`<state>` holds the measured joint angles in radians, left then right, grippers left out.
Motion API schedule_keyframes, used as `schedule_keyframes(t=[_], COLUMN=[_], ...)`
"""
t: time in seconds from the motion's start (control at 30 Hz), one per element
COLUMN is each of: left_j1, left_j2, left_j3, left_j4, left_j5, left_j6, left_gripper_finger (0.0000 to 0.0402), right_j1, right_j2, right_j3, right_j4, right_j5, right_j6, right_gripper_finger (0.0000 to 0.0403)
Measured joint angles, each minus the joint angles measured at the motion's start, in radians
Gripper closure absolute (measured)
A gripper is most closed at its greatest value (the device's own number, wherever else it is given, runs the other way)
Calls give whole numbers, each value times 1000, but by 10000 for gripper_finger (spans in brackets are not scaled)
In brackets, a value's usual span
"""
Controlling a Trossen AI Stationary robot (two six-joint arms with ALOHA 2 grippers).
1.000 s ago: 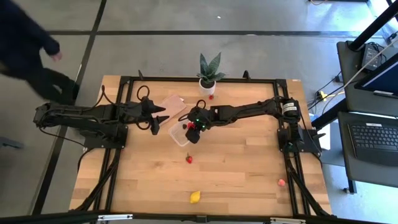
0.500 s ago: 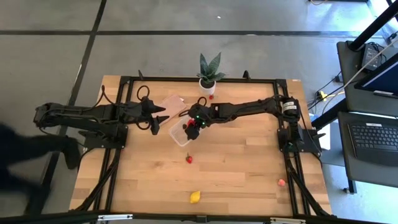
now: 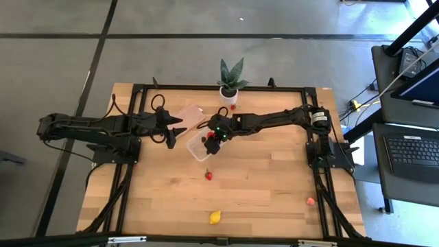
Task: Pick and placing Produce into tupperware
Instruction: Put the red lychee into the transparent bin, then put the top red strawberry into the transparent bin
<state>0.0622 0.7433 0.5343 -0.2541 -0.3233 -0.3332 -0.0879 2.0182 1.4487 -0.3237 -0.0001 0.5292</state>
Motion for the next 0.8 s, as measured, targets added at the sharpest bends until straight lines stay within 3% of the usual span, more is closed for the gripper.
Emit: schedule_keyframes(t=[0.13, 0.47, 0.8], left_j1=[0, 0, 0], left_j2=[0, 0, 0], left_j3=[0, 0, 1], left_j4=[0, 0, 1], left_j5=[0, 0, 0], left_j6=[0, 0, 0], left_gripper_finger=[195, 195, 195], right_j1=[0, -2, -29], right_j2=[0, 0, -44], right_j3=[0, 0, 84], right_j4=[-2, -1, -147], right_j5=[-2, 3, 8], right_j6=[-34, -3, -56], right_gripper_finger=[165, 62, 53])
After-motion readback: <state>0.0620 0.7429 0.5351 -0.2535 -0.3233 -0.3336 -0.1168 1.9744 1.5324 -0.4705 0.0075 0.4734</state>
